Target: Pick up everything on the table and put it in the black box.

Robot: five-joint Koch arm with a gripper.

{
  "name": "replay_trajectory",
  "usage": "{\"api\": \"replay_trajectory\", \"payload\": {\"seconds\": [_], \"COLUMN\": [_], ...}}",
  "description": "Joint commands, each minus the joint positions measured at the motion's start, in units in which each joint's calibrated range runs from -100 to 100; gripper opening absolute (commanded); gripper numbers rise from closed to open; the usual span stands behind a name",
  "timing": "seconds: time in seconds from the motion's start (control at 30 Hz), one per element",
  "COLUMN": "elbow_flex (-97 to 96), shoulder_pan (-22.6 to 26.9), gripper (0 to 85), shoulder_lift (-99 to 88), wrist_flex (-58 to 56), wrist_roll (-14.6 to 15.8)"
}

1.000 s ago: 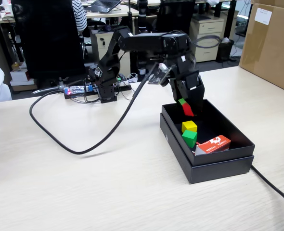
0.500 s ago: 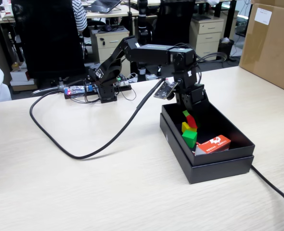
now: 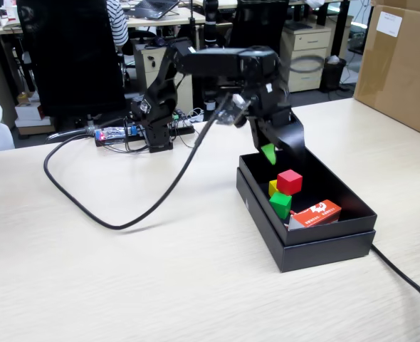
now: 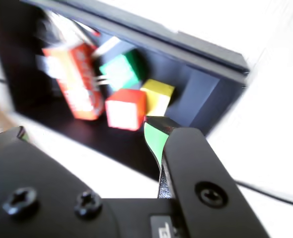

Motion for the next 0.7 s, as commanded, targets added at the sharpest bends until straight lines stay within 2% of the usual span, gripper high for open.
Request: {"api": "replay_trajectory", "payload": {"seconds": [0.0, 0.2, 0.47, 0.67], "elbow_flex": [0.5, -13.4, -57.5, -70.7], "shoulder_pan": [-1.5, -4.4, -9.4, -10.1], "gripper": [48.0, 48.3, 48.4, 49.6], "shoulder_lift": [-16.5, -36.5, -70.0, -82.3], "wrist_flex": [0.2, 1.7, 25.0, 28.9], "wrist_roll": [-0.9, -1.9, -2.1, -2.0]}}
